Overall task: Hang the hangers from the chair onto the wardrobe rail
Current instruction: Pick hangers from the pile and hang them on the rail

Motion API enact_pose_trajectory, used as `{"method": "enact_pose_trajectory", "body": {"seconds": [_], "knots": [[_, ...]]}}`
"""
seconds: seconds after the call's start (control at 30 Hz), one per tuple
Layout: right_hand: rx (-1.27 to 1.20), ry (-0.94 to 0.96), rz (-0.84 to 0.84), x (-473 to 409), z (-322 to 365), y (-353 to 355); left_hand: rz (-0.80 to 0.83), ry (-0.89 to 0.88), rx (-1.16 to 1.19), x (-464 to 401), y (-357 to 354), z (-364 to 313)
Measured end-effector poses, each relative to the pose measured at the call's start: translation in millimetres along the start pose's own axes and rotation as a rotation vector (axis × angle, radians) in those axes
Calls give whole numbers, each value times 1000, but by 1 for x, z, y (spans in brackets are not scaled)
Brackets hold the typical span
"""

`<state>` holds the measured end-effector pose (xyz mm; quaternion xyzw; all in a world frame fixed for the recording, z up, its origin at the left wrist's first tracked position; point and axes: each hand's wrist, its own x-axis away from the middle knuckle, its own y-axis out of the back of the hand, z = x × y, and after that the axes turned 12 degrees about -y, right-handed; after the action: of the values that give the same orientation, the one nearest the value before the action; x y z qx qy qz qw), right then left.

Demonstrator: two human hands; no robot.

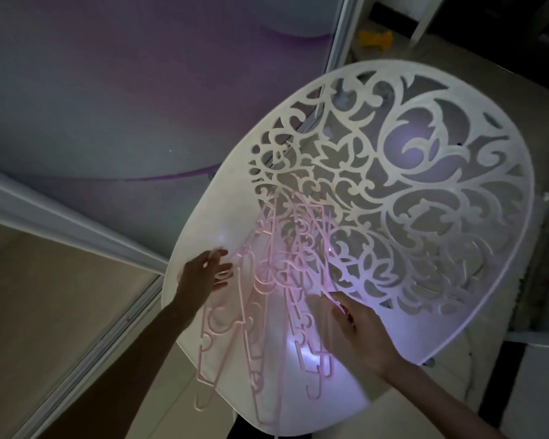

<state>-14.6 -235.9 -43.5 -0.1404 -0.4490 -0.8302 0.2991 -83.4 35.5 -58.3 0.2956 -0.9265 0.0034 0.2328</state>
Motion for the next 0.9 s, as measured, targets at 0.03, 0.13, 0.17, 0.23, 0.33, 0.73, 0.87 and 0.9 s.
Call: {"method": "enact_pose_trajectory", "body": {"seconds": [0.03, 0.13, 0.17, 0.23, 0.33, 0.73, 0.87, 0.9], "knots": [[35, -13, 11, 3, -4, 4, 38, 1, 20, 2, -3, -5], [90, -18, 32, 9, -7, 12, 108, -58, -91, 1, -13, -16], [102, -18, 34, 11, -6, 13, 117, -84, -138, -2, -17, -19], [120, -16, 21, 10, -3, 16, 110, -150, -262, -11, -22, -21], [163, -13, -6, 2, 2, 22, 103, -165, -416, -23, -25, -26], [257, -52, 1, -27, 56, 32, 206, 163, -264, -29, 10, -34], [203, -51, 10, -20, 59, 36, 153, 186, -181, -13, 25, -30], [181, -50, 24, -18, 58, 37, 145, 184, -171, -10, 28, -30]]}}
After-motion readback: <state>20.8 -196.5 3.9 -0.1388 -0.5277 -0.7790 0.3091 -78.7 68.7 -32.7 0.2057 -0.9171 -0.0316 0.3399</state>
